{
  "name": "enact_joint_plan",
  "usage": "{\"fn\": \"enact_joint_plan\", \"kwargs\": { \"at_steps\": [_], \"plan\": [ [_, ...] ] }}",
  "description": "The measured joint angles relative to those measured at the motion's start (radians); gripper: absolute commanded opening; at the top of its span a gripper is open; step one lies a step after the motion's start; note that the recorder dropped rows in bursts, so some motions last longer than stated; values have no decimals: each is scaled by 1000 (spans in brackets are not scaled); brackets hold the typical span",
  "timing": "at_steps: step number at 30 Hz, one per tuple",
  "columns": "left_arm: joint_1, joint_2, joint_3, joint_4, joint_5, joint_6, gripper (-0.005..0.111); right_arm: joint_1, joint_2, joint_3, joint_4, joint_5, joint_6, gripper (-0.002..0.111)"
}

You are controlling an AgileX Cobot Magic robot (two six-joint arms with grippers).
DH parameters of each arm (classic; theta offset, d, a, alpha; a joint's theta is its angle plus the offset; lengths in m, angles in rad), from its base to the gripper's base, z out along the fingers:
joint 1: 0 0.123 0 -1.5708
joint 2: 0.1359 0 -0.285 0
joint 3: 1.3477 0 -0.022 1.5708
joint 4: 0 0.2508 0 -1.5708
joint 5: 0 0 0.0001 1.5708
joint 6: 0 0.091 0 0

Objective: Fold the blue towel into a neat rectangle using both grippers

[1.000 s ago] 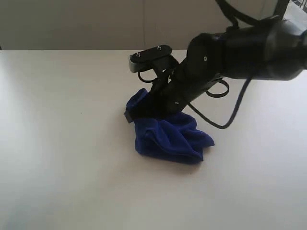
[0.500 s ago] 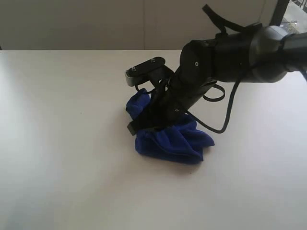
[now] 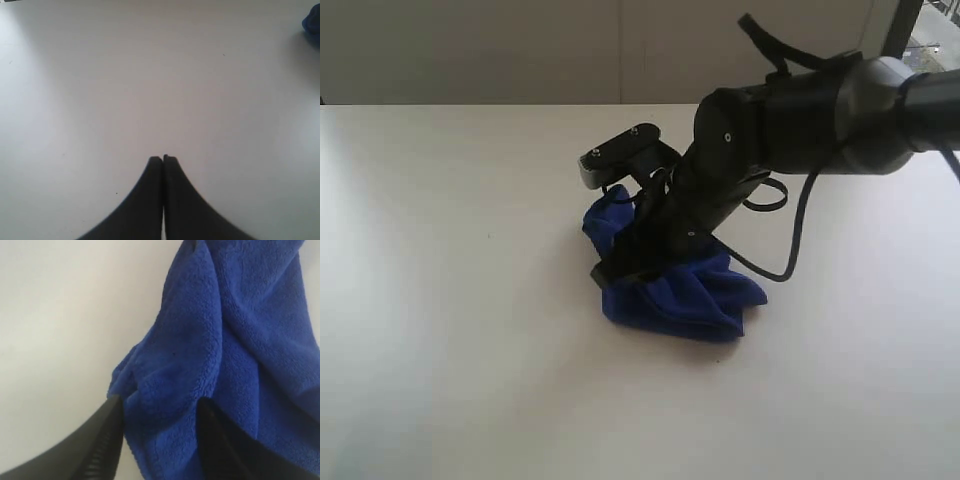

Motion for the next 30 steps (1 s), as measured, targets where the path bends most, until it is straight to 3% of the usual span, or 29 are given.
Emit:
{"fn": "enact_joint_plan", "kwargs": {
  "at_steps": [10, 22, 30],
  "plan": [
    [0, 0, 0, 0, 0, 0, 0, 0, 17, 0, -42, -6, 0, 23],
    [0, 0, 0, 0, 0, 0, 0, 0, 2, 0, -44, -10, 0, 18],
    [0, 0, 0, 0, 0, 0, 0, 0, -104, -6, -44, 1, 27, 5]
  ]
}}
